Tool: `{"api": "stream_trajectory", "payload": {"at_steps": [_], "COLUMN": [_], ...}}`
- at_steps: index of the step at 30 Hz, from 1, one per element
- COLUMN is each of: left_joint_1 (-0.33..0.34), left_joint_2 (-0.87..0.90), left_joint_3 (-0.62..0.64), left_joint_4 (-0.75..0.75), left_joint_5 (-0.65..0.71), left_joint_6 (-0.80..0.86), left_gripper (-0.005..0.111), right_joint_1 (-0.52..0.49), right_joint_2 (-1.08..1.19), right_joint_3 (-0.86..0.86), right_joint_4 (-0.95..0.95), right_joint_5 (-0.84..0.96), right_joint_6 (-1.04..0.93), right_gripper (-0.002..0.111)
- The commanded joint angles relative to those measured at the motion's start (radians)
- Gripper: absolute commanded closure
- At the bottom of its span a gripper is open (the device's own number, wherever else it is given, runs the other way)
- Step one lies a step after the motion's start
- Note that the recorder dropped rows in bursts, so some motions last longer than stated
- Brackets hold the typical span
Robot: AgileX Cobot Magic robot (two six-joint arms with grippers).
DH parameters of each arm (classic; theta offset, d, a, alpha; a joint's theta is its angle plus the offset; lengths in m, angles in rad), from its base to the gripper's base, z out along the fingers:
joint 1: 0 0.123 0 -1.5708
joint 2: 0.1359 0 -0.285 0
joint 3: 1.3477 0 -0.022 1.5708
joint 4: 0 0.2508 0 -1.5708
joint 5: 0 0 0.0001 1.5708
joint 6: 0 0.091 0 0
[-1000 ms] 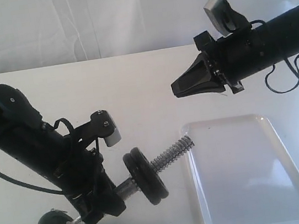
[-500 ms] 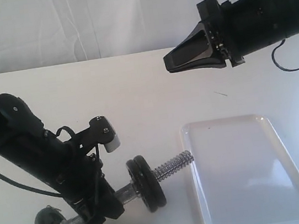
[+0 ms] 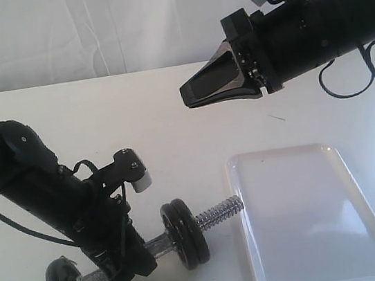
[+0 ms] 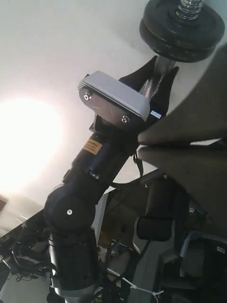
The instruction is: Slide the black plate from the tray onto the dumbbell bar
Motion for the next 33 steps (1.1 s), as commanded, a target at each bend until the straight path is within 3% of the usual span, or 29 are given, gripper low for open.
{"api": "stream_trajectory", "payload": {"at_steps": [1,4,11,19,24,30,33], "left_joint_1": [0.0,0.0,0.0,0.0,0.0,0.0,0.0], "left_joint_2": [-0.037,-0.037,-0.017,0.009,0.009,0.009,0.009], "left_joint_3": [-0.025,-0.025,-0.025,-0.025,-0.025,-0.025,-0.025], "left_joint_4": [-0.095,-0.062,-0.048,-0.016,0.161,0.159,0.159], "left_joint_5": [0.055,0.05,0.07,0.077,0.081,0.068,0.071], "left_joint_6": [0.004,-0.004,-0.01,-0.022,-0.152,-0.164,-0.164], "left_gripper": [0.107,0.103,0.072,0.051,0.051,0.055,0.064], "right_joint_1": [0.0,0.0,0.0,0.0,0.0,0.0,0.0], "right_joint_2": [-0.009,-0.009,-0.009,-0.009,-0.009,-0.009,-0.009], "right_joint_3": [0.004,0.004,0.004,0.004,0.004,0.004,0.004], "right_joint_4": [0.0,0.0,0.0,-0.002,-0.002,-0.002,-0.002], "right_joint_5": [0.005,0.005,0.005,0.005,0.005,0.005,0.005], "right_joint_6": [-0.013,-0.013,-0.013,-0.013,-0.013,-0.013,-0.013], "right_gripper": [0.107,0.107,0.107,0.107,0.107,0.107,0.107]}}
